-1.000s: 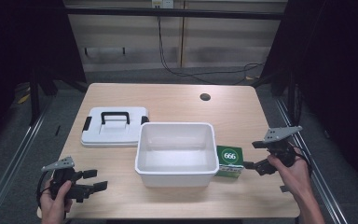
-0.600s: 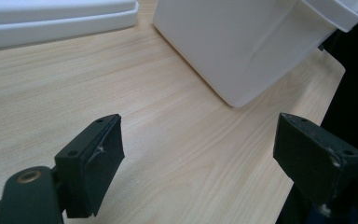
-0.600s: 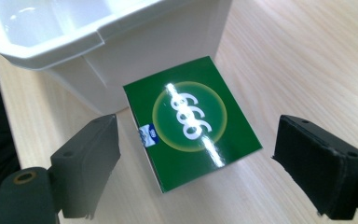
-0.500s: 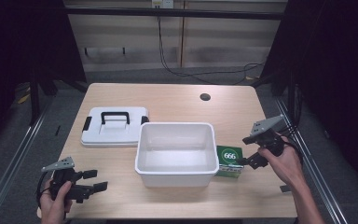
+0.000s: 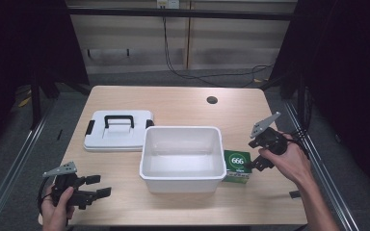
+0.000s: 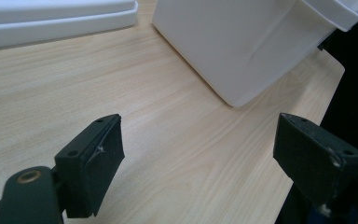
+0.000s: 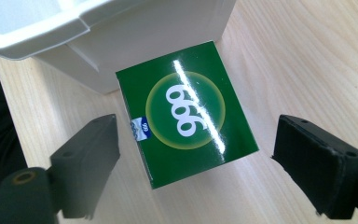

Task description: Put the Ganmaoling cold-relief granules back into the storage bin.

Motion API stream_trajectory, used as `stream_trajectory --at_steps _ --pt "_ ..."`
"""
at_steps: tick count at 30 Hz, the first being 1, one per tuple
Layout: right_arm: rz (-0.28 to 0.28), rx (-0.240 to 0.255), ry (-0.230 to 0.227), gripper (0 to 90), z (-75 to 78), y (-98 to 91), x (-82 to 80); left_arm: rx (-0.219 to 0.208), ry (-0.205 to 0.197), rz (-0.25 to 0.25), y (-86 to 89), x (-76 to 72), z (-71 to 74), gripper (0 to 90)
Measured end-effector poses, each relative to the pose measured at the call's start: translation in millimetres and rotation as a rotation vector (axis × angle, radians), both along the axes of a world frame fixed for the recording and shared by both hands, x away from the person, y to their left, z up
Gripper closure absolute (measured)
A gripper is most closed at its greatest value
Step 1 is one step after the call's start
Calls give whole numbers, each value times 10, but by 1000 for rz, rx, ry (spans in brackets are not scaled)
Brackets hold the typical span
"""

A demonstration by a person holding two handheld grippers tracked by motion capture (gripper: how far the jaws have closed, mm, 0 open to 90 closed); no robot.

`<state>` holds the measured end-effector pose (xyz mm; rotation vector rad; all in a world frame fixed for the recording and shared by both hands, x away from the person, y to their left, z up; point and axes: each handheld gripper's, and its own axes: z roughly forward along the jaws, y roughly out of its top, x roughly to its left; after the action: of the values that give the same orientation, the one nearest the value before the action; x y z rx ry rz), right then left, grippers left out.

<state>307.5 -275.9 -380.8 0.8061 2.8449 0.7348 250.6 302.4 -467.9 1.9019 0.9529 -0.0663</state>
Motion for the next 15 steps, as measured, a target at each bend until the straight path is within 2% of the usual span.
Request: stream_trajectory --at_steps 5,9,12,13,14,15 --pt "44 -29 10 126 12 72 30 1 1 2 -3 4 -2 160" --pt "68 -88 -18 92 4 121 79 -7 -1 4 2 2 2 160" --pt "79 -82 -30 91 8 109 105 -7 -1 5 2 2 2 160" --pt "92 -81 -10 91 -1 107 128 -7 -1 4 0 2 2 160" --pt "92 -81 -10 91 -1 107 128 3 -3 10 -1 -2 6 160" --pt "111 -99 15 89 -15 126 145 7 -8 24 8 -6 11 160"
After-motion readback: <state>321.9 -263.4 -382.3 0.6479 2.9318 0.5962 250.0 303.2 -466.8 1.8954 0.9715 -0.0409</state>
